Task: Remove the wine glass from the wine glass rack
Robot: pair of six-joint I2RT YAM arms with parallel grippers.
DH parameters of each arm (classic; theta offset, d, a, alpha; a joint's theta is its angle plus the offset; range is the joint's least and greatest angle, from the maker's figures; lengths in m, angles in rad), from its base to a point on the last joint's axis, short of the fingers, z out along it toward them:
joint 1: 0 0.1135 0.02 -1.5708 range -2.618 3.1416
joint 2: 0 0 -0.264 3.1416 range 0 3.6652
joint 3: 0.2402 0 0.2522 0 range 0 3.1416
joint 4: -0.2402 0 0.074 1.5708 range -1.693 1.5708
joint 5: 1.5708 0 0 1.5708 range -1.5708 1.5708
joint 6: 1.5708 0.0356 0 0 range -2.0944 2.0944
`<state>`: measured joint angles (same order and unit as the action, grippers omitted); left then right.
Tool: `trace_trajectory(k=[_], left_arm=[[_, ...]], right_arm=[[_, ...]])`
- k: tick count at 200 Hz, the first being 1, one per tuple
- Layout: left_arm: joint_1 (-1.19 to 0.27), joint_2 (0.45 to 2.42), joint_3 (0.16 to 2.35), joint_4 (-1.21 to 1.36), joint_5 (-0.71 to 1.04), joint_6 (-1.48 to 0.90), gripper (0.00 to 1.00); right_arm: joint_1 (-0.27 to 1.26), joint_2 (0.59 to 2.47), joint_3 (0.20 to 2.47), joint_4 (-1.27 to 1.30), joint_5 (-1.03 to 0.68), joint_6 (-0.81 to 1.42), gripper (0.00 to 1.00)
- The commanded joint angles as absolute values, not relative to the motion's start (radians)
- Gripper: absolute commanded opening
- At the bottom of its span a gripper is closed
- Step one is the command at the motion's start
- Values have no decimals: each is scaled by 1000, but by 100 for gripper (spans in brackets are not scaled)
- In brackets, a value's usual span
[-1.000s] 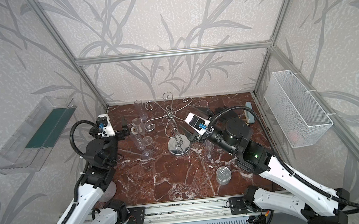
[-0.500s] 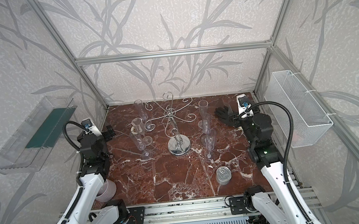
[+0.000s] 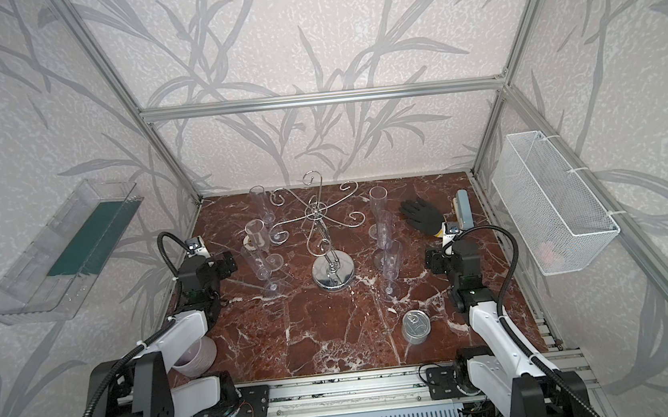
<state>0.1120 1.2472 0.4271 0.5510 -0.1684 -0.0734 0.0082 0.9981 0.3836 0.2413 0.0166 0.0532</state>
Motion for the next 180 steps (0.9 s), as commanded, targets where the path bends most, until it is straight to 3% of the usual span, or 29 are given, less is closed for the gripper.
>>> trace_trajectory(k=[1,41,96,146,168,180], left_arm=[[111,1285,377,698,-62,-103,99],[97,1398,336,860,-36,-98,99],[71,1576,322,1072,11,-41,99],[70,1565,362,977,85,-12,99],[72,1568,362,977,92,-14,99],[73,1565,363,973,95,-14,99]], right_arm=[[8,1073,359,402,-18,79,99],[8,1239,314,632,-3,89,99],[21,1351,393,655,11,37,99],[65,1585,326,1064,51,-29,99],[75,1524,393,842,59,-34,99],[79,1546,379,897,63,-39,99]])
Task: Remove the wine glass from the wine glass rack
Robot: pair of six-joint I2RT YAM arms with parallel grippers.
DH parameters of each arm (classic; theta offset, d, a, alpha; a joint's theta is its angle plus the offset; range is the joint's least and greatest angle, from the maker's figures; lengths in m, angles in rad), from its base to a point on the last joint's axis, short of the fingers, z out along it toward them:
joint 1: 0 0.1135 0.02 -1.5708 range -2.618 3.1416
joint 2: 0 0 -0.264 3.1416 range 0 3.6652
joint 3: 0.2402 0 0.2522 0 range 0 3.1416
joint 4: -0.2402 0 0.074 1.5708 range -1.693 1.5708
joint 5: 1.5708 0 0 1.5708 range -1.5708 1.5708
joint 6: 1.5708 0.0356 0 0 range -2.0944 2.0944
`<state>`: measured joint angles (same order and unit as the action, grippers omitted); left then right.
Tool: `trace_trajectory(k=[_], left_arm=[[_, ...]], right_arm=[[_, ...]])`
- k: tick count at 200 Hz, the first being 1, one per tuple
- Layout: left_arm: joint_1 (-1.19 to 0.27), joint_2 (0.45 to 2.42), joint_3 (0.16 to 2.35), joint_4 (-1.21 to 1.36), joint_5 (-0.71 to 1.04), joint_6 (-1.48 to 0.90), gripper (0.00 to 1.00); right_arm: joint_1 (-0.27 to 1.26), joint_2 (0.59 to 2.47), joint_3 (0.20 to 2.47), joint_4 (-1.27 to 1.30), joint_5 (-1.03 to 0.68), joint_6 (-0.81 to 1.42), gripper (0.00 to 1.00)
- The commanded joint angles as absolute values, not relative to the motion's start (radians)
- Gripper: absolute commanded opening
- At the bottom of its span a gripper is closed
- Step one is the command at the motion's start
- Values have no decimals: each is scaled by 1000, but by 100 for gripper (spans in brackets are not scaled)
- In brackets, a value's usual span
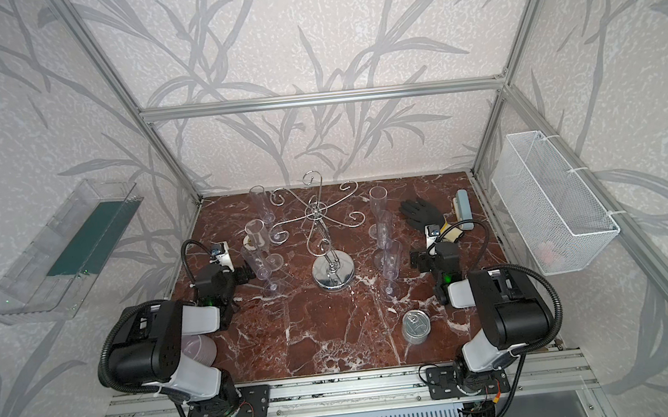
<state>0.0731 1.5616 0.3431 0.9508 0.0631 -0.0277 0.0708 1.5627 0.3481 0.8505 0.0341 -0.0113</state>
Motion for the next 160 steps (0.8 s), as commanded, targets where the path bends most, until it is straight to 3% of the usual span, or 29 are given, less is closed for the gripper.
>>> trace_trajectory(k=[1,160], left_arm=[[72,1565,363,974,94,-14,99],[96,1569,358,988,170,-18,99]], right_arm=[[79,1548,378,904,63,-40,99],[79,1537,387,874,63,-39,99]])
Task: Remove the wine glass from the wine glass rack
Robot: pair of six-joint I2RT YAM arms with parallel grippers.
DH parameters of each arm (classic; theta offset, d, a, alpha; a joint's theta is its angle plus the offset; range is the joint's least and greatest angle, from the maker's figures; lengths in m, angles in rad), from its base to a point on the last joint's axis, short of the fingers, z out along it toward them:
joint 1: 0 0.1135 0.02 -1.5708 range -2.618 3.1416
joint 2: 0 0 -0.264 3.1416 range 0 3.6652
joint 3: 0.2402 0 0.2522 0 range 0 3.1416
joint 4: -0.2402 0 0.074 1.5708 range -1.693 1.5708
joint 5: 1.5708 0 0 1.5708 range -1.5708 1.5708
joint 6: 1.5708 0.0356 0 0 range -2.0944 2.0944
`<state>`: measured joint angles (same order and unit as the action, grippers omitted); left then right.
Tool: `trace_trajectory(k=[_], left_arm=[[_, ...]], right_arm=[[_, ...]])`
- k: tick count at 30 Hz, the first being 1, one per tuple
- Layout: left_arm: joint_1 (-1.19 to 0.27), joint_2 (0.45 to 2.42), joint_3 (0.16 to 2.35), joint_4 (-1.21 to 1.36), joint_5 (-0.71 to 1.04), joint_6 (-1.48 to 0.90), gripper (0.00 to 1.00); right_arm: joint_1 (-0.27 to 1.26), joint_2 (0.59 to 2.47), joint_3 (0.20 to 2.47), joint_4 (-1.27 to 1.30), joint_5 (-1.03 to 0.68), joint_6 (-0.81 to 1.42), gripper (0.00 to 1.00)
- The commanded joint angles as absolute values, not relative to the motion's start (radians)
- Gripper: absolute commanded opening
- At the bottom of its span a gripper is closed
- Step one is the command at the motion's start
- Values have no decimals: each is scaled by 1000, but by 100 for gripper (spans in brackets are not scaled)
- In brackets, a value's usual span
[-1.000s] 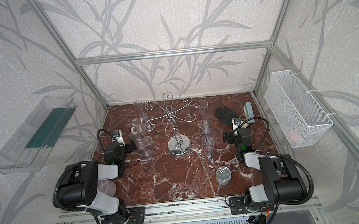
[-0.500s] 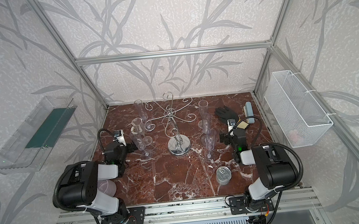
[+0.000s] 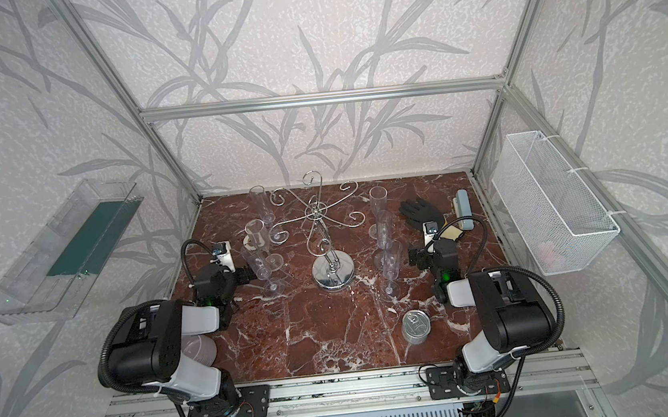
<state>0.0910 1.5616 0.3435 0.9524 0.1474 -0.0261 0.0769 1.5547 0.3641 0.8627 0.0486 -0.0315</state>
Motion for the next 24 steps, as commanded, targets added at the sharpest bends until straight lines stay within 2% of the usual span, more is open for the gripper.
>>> trace_trajectory(k=[1,24], left_arm=[[96,1569,358,988,169,-18,99],[94,1567,363,976,132,-29,99]], right_arm=[[79,1537,387,874,63,-39,99],[87,1540,396,858,73,-48,99]])
